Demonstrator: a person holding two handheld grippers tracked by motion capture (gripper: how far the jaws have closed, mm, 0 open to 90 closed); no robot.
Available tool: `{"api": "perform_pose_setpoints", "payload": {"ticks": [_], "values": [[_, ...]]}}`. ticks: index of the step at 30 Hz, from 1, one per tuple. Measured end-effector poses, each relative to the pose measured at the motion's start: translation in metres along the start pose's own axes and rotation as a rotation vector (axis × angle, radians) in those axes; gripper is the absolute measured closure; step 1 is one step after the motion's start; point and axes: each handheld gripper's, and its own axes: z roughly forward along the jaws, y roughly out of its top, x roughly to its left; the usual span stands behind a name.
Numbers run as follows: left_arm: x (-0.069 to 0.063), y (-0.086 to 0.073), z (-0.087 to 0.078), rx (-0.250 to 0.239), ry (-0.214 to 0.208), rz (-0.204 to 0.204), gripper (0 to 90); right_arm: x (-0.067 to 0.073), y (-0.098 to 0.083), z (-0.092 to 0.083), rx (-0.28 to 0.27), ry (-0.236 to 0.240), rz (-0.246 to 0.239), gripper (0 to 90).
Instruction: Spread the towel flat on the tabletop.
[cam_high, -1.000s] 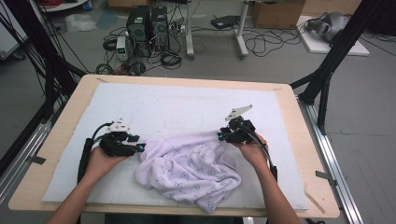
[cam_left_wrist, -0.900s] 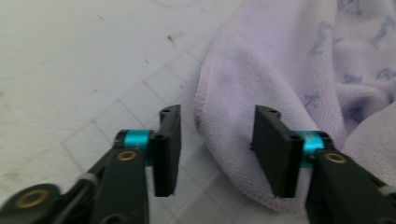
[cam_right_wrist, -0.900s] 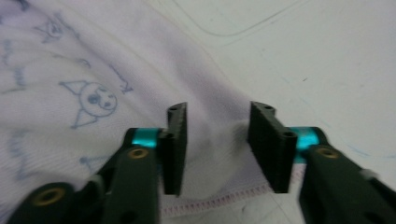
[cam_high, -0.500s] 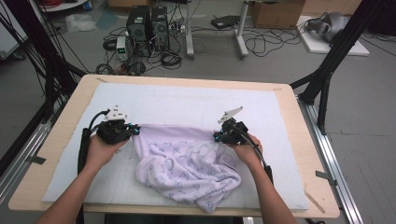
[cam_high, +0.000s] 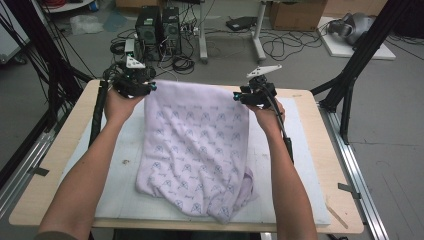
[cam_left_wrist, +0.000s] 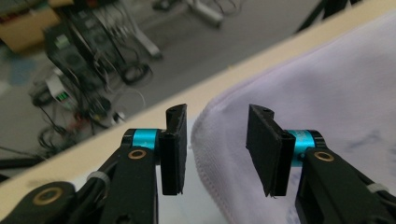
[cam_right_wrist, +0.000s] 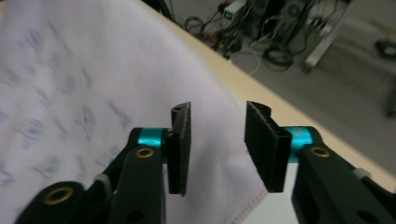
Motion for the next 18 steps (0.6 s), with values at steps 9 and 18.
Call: {"api": "perform_pose_setpoints", "payload": {"ticks": [9, 18], "values": [[-0.019, -0.089, -0.010, 0.030, -0.164, -0.041, 51.6, 0.030, -0.066, -0.002, 0.080, 0.099, -0.024, 51.5], [-0.045, -0.136, -0.051, 0.009, -0.278, 0.012, 44.4, 0.069, -0.094, -0.031, 0.004, 0.279, -0.039, 45.6]]}}
